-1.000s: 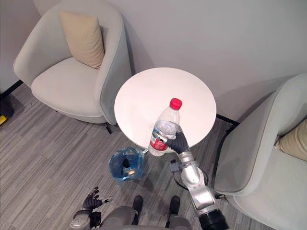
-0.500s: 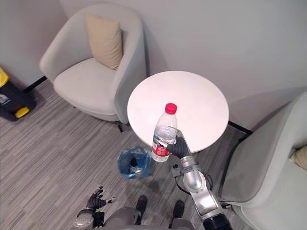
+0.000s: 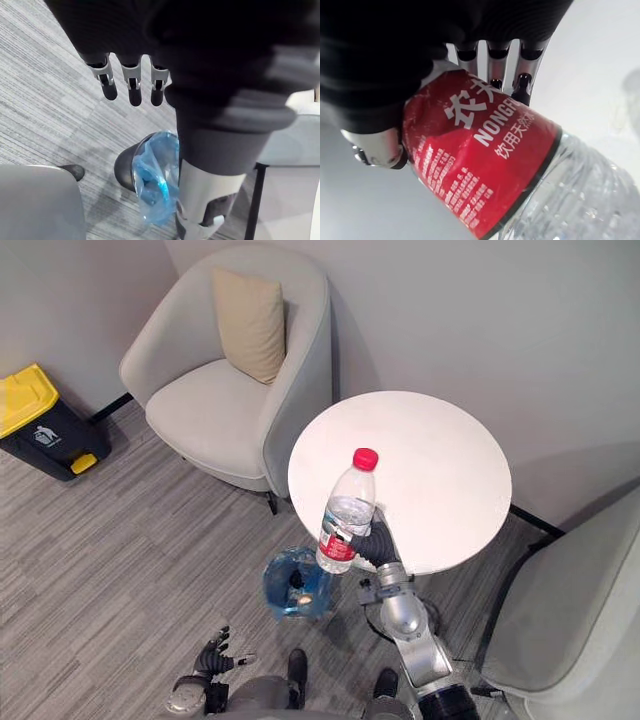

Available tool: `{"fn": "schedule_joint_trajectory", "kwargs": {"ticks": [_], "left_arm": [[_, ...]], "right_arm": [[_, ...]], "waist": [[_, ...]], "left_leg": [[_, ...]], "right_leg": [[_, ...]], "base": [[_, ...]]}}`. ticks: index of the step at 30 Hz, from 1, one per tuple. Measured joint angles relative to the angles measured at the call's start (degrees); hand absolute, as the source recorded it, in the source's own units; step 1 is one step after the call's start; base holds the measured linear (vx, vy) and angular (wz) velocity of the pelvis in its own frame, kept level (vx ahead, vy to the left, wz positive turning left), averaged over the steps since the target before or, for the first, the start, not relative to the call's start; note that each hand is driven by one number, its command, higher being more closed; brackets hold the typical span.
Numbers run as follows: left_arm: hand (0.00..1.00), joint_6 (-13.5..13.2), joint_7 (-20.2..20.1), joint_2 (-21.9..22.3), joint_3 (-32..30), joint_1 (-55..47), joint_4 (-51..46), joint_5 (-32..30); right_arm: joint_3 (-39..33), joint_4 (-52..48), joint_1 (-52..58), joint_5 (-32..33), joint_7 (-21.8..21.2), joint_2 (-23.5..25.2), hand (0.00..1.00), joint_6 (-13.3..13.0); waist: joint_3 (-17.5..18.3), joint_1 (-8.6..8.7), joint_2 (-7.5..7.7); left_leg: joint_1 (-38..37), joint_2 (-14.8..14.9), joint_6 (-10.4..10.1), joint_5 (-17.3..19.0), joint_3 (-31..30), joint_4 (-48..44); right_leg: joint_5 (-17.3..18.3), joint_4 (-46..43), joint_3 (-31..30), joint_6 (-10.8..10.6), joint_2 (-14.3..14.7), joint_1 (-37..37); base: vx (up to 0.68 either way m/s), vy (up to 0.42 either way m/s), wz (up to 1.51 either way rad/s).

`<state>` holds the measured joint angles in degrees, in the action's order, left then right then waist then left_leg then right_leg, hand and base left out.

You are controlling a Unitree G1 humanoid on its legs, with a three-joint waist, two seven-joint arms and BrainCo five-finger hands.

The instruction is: Gather rubbish on tea table into small bin, then transfer packed bag to large trash can.

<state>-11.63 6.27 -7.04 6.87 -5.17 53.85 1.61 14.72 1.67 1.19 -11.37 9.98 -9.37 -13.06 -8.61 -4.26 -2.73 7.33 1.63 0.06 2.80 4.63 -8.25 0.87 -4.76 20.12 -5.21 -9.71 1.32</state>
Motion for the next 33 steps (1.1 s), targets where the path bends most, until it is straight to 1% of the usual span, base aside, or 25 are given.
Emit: {"fn": "schedule_joint_trajectory", "kwargs": {"ticks": [1,2,3,4,5,6,7,8,9,10,11,12,13,14,15,16,17,20,24,28,31,32,33], "left_arm": [[0.0,-0.03,-0.05,-0.13,0.01,-0.03,-0.02,0.0],[0.0,-0.11,-0.11,-0.49,0.21,-0.11,-0.04,0.01],[0.0,-0.11,-0.15,-0.78,0.31,-0.1,-0.13,0.01],[0.0,-0.11,-0.15,-0.97,0.35,-0.03,-0.35,-0.02],[0.0,-0.07,-0.2,-1.12,0.35,-0.03,-0.42,-0.01],[0.0,-0.15,-0.31,-1.33,0.35,-0.01,-0.74,-0.01],[0.0,-0.04,-0.34,-1.33,0.53,-0.05,-0.84,-0.03],[0.0,0.02,-0.4,-1.41,1.19,0.12,-0.88,0.03],[0.0,0.02,-0.59,-2.19,1.65,0.26,-0.85,-0.04],[0.0,0.02,-0.73,-2.42,1.74,0.26,-0.82,-0.04],[0.0,0.02,-1.03,-3.19,2.29,0.37,-0.82,-0.05],[0.0,-0.05,-1.21,-3.71,2.65,0.56,-0.88,-0.07],[0.0,0.15,-1.11,-2.74,2.66,1.67,0.11,-0.13],[0.0,-0.2,-1.19,-1.75,2.99,1.77,-0.37,-0.15],[0.0,-0.39,-1.12,-1.35,2.97,1.71,-0.46,-0.14],[0.0,-0.28,-1.11,-1.17,2.66,1.58,-0.29,-0.13],[0.0,-0.12,-1.11,-1.16,2.55,1.31,-0.22,-0.11],[0.0,-0.09,-1.11,-1.05,2.53,0.61,-0.16,-0.1],[0.0,-0.11,-1.11,-1.06,2.55,0.6,0.1,-0.1],[0.0,-0.09,-1.1,-1.12,2.48,0.59,0.22,-0.08],[0.0,-0.09,-1.12,-1.16,2.43,0.59,0.29,-0.08],[0.0,-0.12,-1.08,-1.17,2.32,0.58,0.19,-0.09],[0.0,-0.14,-1.07,-1.17,2.21,0.6,0.12,-0.07]], "right_arm": [[0.36,0.66,0.15,0.0,-0.02,0.05,1.0,0.1],[1.44,1.47,0.38,0.0,-0.11,-0.01,1.0,0.16],[1.98,1.48,0.72,0.0,-0.14,-0.03,1.0,0.19],[2.49,1.45,1.01,-0.04,-0.27,-0.08,1.0,0.18],[2.75,1.38,1.44,-0.03,-0.27,-0.1,1.0,0.18],[3.08,1.38,2.2,-0.05,-0.34,-0.64,1.0,0.19],[3.18,1.37,2.42,-0.1,-0.43,-1.12,1.0,0.19],[3.21,1.0,3.19,-0.24,-0.75,-1.11,1.0,0.18],[3.32,0.57,3.43,-0.31,-1.4,-1.13,1.0,0.18],[3.3,0.21,3.49,-0.37,-1.5,-1.12,1.0,0.19],[2.88,-1.56,3.9,-0.39,-1.44,-1.14,1.0,0.12],[2.47,-3.08,4.38,-0.38,-1.41,-1.07,1.0,0.07],[1.26,-3.96,4.32,-0.33,-1.35,-1.31,1.0,-0.52],[0.18,-4.02,4.26,-0.31,-1.3,-2.24,1.0,-0.47],[-0.27,-4.02,4.09,-0.31,-1.39,-2.58,1.0,-0.39],[-0.71,-4.01,3.9,-0.28,-1.35,-2.33,1.0,-0.34],[-0.92,-4.01,3.96,-0.21,-1.33,-2.24,1.0,-0.27],[-1.89,-4.01,4.94,0.13,-1.36,-2.2,1.0,-0.14],[-2.89,-3.96,5.53,0.28,-1.42,-2.18,1.0,-0.13],[-2.76,-3.59,5.42,0.3,-1.45,-1.23,1.0,-0.14],[-1.63,-2.25,5.34,0.72,-1.48,-0.98,1.0,-0.17],[-0.44,-1.99,5.27,0.83,-1.47,-1.19,1.0,-0.17],[-0.24,-1.96,5.09,0.87,-1.46,-1.25,1.0,-0.17]], "waist": [[-0.2,-0.01,0.24],[-0.43,0.14,0.82],[-0.64,0.36,1.2],[-0.82,0.36,1.33],[-0.81,0.58,1.32],[-1.01,1.13,1.43],[-1.07,1.66,1.23],[-1.44,2.52,0.55],[-1.43,2.74,1.15],[-1.31,2.92,1.44],[-1.25,3.51,2.2],[-0.94,3.41,3.36],[-1.23,3.55,3.12],[-0.76,3.26,1.53],[-0.66,2.79,0.93],[-0.69,2.46,0.73],[-0.71,2.07,0.79],[-0.51,2.0,1.4],[-0.19,1.92,2.18],[-0.07,1.71,2.46],[-0.09,1.84,2.61],[-0.03,1.63,2.67],[-0.04,1.53,2.67]], "left_leg": [[0.15,-0.11,0.01,1.44,-0.03,-1.48],[0.38,-0.75,0.16,4.22,-0.46,-4.56],[0.61,-1.17,0.34,5.66,-1.0,-6.56],[1.25,-1.46,0.61,7.26,-2.29,-9.05],[1.71,-1.66,0.82,7.76,-3.19,-10.05],[1.93,-2.04,1.01,7.86,-6.12,-10.5],[1.78,-1.95,1.03,7.85,-7.38,-10.6],[2.07,-1.84,1.26,7.58,-10.7,-10.65],[2.09,-2.0,0.81,7.25,-13.65,-10.35],[2.09,-2.2,0.44,7.03,-14.75,-10.15],[2.17,-3.15,-0.39,6.52,-16.82,-10.0],[2.42,-4.74,-0.58,6.51,-17.99,-10.35],[2.68,-5.6,-1.13,6.76,-20.48,-11.53],[3.39,-4.85,-1.48,6.55,-21.09,-11.18],[3.43,-4.26,-1.81,6.35,-21.47,-10.23],[3.04,-3.41,-2.62,5.8,-21.82,-8.38],[2.44,-2.71,-3.36,5.27,-21.84,-6.9],[-0.21,-1.49,-3.86,3.51,-22.18,-3.13],[-0.96,-1.51,-4.22,1.85,-24.12,-1.01],[-1.17,-1.61,-4.63,-0.25,-25.72,0.57],[-0.82,-1.59,-5.25,-2.5,-28.21,2.8],[0.11,-1.7,-5.17,-3.57,-28.74,3.89],[0.45,-1.74,-5.16,-3.62,-28.86,4.32]], "right_leg": [[2.11,-3.45,-0.06,-0.24,-0.69,0.47],[5.54,-8.97,-0.09,-0.49,-2.28,1.16],[7.38,-12.4,-0.25,-0.44,-3.25,1.71],[8.33,-17.99,-2.46,0.13,-3.99,3.71],[8.25,-21.94,-4.85,1.21,-4.1,5.41],[6.9,-31.07,-10.32,8.07,-3.13,9.83],[7.98,-32.53,-12.0,7.93,-2.29,11.24],[10.74,-30.88,-16.25,5.27,1.01,11.78],[12.22,-27.27,-20.27,3.75,4.16,12.33],[12.33,-25.52,-21.32,3.56,5.04,12.48],[11.59,-20.08,-22.85,2.96,5.89,12.38],[9.03,-16.12,-23.22,2.68,5.28,11.95],[7.32,-16.42,-21.56,1.47,4.63,11.3],[7.1,-14.61,-19.93,1.82,5.0,10.64],[6.65,-13.68,-19.29,2.2,5.4,10.34],[6.26,-12.32,-18.43,2.51,5.85,9.87],[5.94,-11.32,-17.73,2.81,6.24,9.18],[5.29,-7.46,-15.35,3.1,6.77,4.92],[5.19,-5.75,-12.78,3.22,6.57,3.38],[4.12,-3.62,-10.3,3.49,6.5,1.62],[3.92,-3.01,-7.58,3.61,6.42,1.35],[3.98,-3.02,-6.39,3.66,6.34,1.79],[4.31,-3.03,-5.87,3.44,6.3,2.11]], "base": [[0.01,0.061,0.15],[0.0,0.045,0.22],[0.01,0.045,0.25],[0.03,0.042,0.29],[0.08,0.057,0.65],[0.1,0.037,0.78],[0.16,-0.01,1.17],[0.14,-0.079,1.24],[0.13,-0.108,1.24],[0.13,-0.15,1.28],[0.11,-0.141,1.05],[0.17,-0.198,1.38],[0.18,-0.177,1.1],[0.21,-0.19,0.88],[0.15,-0.126,0.42],[0.12,-0.131,0.22],[0.08,-0.106,0.22],[0.1,-0.084,0.35],[0.04,-0.014,0.4],[-0.03,0.012,0.36],[-0.09,0.006,0.51],[-0.11,0.004,0.44],[-0.16,0.003,0.42]]}}
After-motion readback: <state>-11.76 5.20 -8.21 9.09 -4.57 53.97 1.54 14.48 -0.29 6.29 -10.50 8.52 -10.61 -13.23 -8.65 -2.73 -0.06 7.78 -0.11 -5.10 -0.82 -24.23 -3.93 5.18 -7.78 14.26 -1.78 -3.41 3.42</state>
